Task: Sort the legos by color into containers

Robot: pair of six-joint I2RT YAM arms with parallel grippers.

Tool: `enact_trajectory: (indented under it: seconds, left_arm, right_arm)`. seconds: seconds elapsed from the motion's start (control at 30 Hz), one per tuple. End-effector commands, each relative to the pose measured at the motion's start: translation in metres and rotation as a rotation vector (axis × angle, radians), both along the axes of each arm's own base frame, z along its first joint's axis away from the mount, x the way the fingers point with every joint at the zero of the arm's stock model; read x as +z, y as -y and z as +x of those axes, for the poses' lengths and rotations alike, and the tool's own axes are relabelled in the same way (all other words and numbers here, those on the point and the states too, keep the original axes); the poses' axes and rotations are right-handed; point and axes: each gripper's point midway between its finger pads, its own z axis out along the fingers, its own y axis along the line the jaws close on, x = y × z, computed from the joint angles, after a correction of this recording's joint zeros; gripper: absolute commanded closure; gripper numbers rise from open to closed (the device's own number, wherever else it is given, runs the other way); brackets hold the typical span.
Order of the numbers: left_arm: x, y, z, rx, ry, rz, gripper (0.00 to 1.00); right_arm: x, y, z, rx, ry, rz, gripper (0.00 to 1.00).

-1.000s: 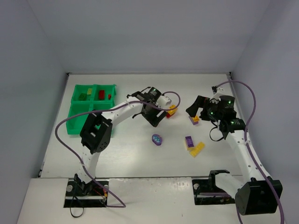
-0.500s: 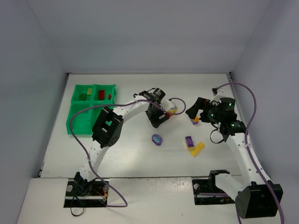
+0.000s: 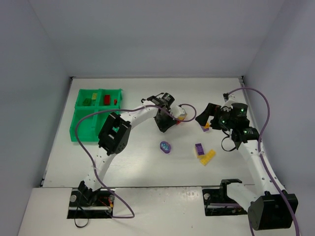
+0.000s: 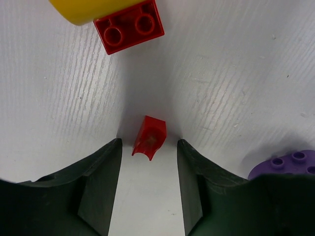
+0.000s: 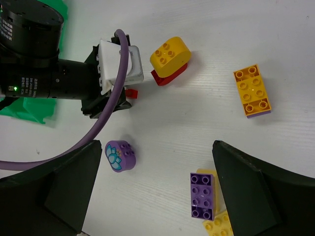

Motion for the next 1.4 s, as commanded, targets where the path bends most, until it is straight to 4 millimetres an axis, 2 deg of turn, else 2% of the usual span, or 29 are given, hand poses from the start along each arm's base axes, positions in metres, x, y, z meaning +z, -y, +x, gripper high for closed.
enact_trajectory:
  seconds: [0.0,0.2,0.23,0.4,0.5,0.53,0.57,0.6,0.63,0.67,0.7,0.73,0.77,0.83,0.87,0.93,0.97,1.03,1.07,1.13,1.17,1.23,1.27,1.3,1.33,1.37]
  left_arm:
    - [0.01,0.013,-0.004,-0.041,0.011,-0.047,0.58]
    - [0.015,0.022,-0.01,-0.054,0.003,-0.085,0.75]
    - [0.015,0.022,-0.011,-0.051,0.0,-0.087,0.82]
    - [0.02,0.013,-0.009,0.002,0.006,-0.083,0.99]
    - [0.038,0.002,0.0,0.093,0.025,-0.113,1.0]
    - [0.046,-0.007,0.013,0.163,0.039,-0.139,1.0]
    - [0.068,-0.013,0.021,0.202,0.075,-0.176,1.0]
    - [0.075,-0.032,0.038,0.296,0.095,-0.201,1.0]
    - [0.087,-0.043,0.048,0.348,0.116,-0.224,1.0]
    - [0.11,-0.056,0.056,0.398,0.159,-0.259,1.0]
    - [0.121,-0.069,0.066,0.451,0.183,-0.276,1.0]
    - [0.132,-0.099,0.084,0.554,0.221,-0.274,1.0]
    - [0.15,-0.114,0.091,0.598,0.261,-0.288,1.0]
    - [0.168,-0.144,0.106,0.693,0.317,-0.283,1.0]
    - [0.171,-0.168,0.115,0.749,0.327,-0.274,1.0]
    - [0.179,-0.19,0.13,0.82,0.344,-0.275,1.0]
    - [0.176,-0.212,0.135,0.865,0.335,-0.261,1.0]
    - [0.175,-0.23,0.148,0.942,0.332,-0.26,1.0]
    - [0.172,-0.247,0.153,0.985,0.333,-0.248,1.0]
    - [0.162,-0.261,0.159,1.039,0.316,-0.232,1.0]
    - [0.164,-0.271,0.164,1.064,0.321,-0.232,1.0]
    - [0.155,-0.279,0.169,1.09,0.306,-0.218,1.0]
    - [0.158,-0.282,0.173,1.099,0.317,-0.22,0.97]
    - [0.156,-0.288,0.174,1.113,0.32,-0.203,0.89]
    - [0.154,-0.289,0.177,1.115,0.323,-0.194,0.77]
    - [0.155,-0.292,0.179,1.123,0.336,-0.182,0.75]
  right_arm:
    - [0.024,-0.001,0.008,0.011,0.076,0.011,0.08]
    - [0.024,-0.001,0.008,0.009,0.075,0.011,0.09]
    - [0.023,-0.001,0.008,0.008,0.071,0.012,0.09]
    - [0.022,0.0,0.007,0.004,0.072,0.011,0.09]
    - [0.022,0.0,0.008,0.003,0.068,0.012,0.09]
    - [0.022,0.0,0.008,0.003,0.07,0.012,0.09]
    - [0.023,0.0,0.009,0.002,0.073,0.012,0.09]
    - [0.023,0.001,0.009,0.001,0.07,0.009,0.09]
    - [0.023,0.001,0.01,0.002,0.071,0.008,0.09]
    - [0.022,0.001,0.01,0.001,0.07,0.006,0.09]
    - [0.021,0.001,0.01,0.001,0.068,0.004,0.09]
    - [0.021,0.002,0.011,0.0,0.07,-0.003,0.09]
    - [0.02,0.003,0.012,-0.003,0.068,-0.007,0.09]
    - [0.017,0.004,0.013,-0.006,0.063,-0.012,0.09]
    - [0.017,0.004,0.014,-0.006,0.062,-0.014,0.09]
    - [0.016,0.004,0.016,-0.007,0.061,-0.016,0.09]
    - [0.015,0.004,0.017,-0.009,0.059,-0.015,0.09]
    - [0.016,0.004,0.019,-0.008,0.064,-0.018,0.09]
    - [0.015,0.005,0.02,-0.008,0.063,-0.02,0.09]
    - [0.015,0.005,0.022,-0.012,0.066,-0.022,0.09]
    - [0.014,0.005,0.023,-0.01,0.062,-0.022,0.09]
    - [0.014,0.005,0.025,-0.01,0.065,-0.022,0.09]
    - [0.012,0.005,0.025,-0.01,0.061,-0.023,0.09]
    - [0.012,0.006,0.026,-0.012,0.062,-0.031,0.09]
    - [0.01,0.007,0.026,-0.014,0.058,-0.036,0.09]
    - [0.009,0.008,0.027,-0.017,0.059,-0.043,0.09]
